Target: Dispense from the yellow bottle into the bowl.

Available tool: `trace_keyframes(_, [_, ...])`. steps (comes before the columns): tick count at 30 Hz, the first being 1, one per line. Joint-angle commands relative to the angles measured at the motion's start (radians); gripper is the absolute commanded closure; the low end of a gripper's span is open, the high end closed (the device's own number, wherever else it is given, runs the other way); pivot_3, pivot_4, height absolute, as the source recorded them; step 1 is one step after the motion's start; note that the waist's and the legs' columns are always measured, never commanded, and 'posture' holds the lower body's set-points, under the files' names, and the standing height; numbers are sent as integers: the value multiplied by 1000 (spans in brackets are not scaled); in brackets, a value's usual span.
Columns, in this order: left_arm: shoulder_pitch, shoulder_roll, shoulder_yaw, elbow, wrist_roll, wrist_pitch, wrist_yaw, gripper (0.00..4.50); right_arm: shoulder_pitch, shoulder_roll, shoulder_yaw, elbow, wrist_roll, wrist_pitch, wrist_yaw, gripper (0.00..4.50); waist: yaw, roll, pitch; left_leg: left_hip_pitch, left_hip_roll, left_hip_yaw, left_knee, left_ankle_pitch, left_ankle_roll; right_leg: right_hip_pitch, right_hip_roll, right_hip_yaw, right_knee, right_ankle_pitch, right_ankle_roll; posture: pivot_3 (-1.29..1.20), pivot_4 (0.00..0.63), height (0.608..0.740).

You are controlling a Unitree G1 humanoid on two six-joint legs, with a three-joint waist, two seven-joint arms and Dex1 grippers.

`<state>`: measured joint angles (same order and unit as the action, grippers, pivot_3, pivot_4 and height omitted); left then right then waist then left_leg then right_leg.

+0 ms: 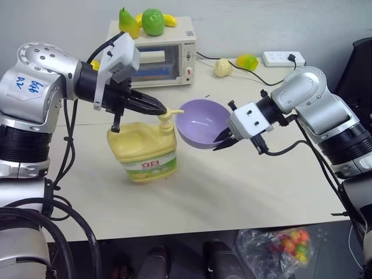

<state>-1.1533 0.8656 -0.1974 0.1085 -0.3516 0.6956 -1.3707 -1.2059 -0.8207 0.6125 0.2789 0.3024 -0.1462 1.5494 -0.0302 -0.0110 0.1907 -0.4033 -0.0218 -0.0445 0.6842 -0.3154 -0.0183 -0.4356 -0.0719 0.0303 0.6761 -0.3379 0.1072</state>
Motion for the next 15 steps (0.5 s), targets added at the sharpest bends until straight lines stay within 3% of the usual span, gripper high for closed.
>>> trace_keyframes(1, [2,-2,-59,54,66,6,-4,4443,-36,-10,-17,-28,36,-7,65,4500,0,0,0,0,0,0,0,0,0,0,0,0,0,0,0,0,150,740])
trace_keyframes(15, [-11,-6,-116,85,94,45,-74,4443,-66,0,-5,-33,50,-29,65,4500,-1,0,0,6,0,0,0,0,0,6,0,0,0,0,0,0,150,740])
